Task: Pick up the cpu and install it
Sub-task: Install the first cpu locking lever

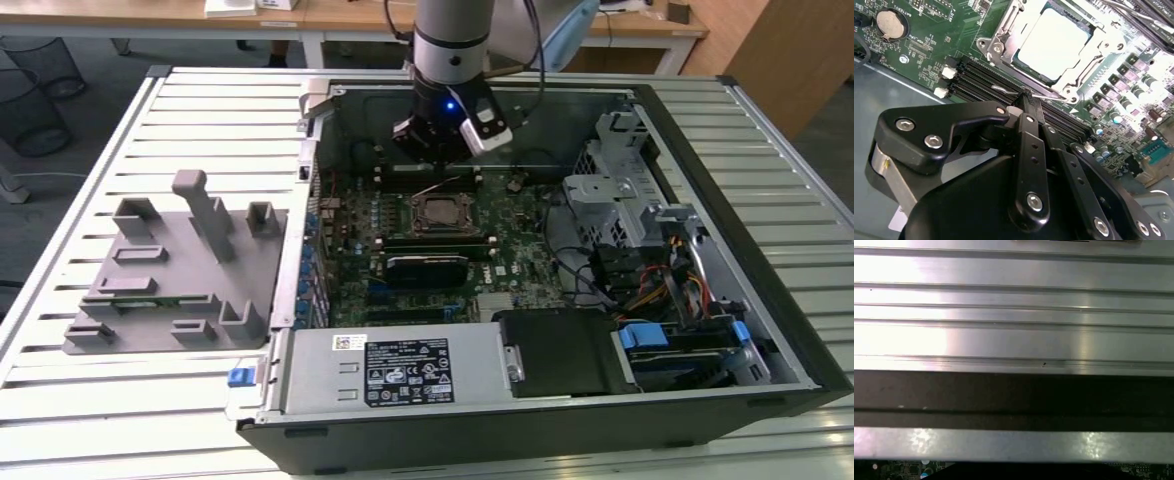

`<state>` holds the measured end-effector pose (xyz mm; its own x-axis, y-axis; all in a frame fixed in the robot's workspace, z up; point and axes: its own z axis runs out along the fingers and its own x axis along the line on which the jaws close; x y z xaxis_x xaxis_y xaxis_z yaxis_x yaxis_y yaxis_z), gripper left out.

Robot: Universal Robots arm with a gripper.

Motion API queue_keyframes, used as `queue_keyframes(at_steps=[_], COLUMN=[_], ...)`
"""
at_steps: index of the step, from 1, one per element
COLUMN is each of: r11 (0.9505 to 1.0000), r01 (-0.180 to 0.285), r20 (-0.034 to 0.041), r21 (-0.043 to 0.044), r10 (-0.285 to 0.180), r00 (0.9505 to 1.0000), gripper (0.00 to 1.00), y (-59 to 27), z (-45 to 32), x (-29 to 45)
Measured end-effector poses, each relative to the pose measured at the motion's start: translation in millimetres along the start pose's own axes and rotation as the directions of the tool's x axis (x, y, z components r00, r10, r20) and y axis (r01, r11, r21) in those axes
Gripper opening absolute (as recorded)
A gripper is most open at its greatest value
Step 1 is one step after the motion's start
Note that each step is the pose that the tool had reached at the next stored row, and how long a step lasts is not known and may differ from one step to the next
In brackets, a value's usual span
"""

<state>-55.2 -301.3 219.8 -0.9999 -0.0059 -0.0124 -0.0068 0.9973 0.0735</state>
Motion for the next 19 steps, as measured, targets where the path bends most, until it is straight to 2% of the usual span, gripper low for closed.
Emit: queue_keyframes(at_steps=[5,19], r11=[1.0,1.0], r01=[0.0,0.0], r20=[-0.0011,-0.0014], r21=[0.0002,0.0027], r10=[0.0,0.0], r00=[1.0,1.0], gripper=[0.11,0.11], y=[0.0,-0.3], z=[0.0,-5.4], x=[-2.3,-2.4])
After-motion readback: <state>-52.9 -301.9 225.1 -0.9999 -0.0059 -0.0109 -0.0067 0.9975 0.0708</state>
